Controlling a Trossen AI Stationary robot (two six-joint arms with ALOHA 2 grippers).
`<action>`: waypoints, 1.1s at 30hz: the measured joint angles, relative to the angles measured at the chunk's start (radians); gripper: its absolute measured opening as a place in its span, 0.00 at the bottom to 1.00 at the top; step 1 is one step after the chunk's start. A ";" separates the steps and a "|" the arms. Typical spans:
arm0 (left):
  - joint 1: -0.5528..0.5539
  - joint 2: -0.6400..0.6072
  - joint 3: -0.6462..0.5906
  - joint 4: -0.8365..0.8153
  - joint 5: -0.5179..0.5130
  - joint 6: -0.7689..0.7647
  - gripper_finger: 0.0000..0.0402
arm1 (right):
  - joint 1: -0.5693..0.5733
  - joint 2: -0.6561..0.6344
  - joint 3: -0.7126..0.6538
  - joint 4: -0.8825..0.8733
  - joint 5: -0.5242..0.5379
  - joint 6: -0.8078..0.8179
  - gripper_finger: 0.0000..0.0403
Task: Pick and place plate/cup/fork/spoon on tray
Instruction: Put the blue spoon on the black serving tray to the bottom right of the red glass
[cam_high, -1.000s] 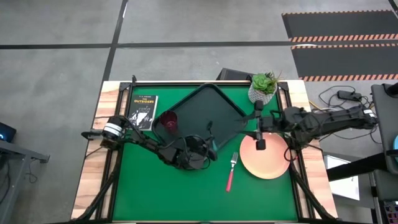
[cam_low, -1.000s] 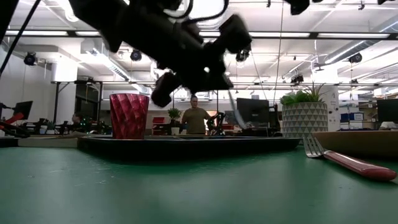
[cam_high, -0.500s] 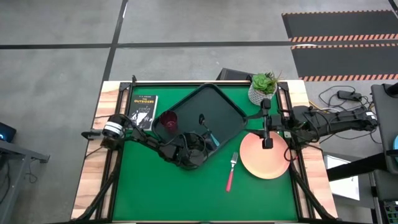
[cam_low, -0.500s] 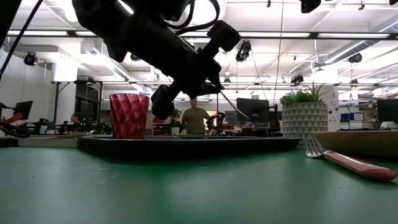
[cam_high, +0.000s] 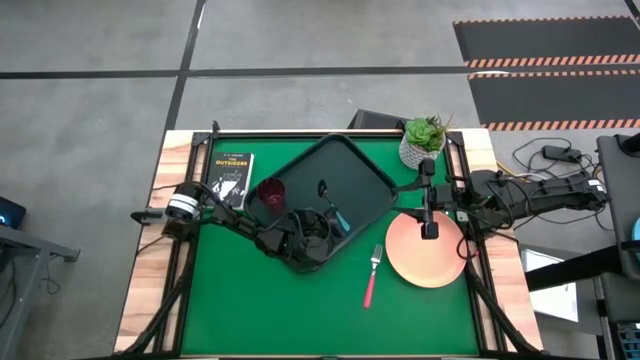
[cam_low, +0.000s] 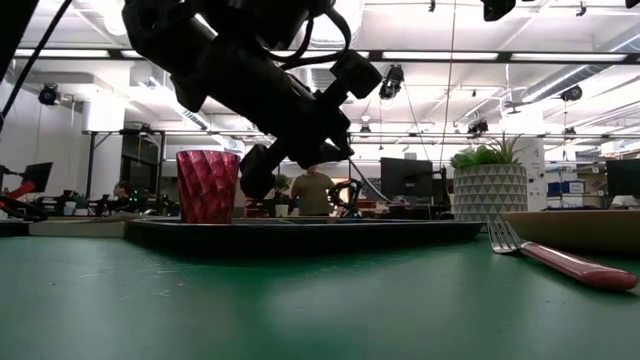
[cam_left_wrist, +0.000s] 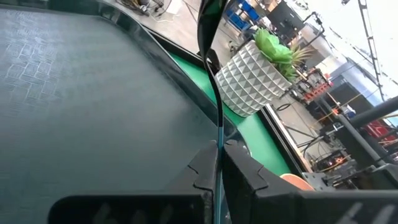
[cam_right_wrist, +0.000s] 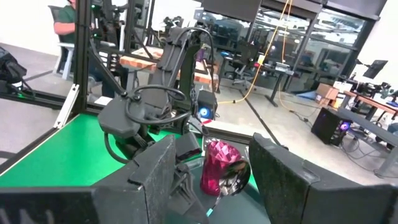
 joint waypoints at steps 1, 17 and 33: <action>0.001 0.000 0.000 -0.003 0.000 0.000 0.00 | 0.000 0.000 0.000 0.000 0.000 0.000 0.48; 0.017 0.000 -0.001 -0.050 0.000 0.020 0.00 | 0.000 0.000 0.000 -0.005 0.000 -0.001 0.48; 0.022 0.000 -0.001 -0.049 0.000 0.047 0.00 | 0.000 0.000 0.000 -0.007 0.000 -0.001 0.48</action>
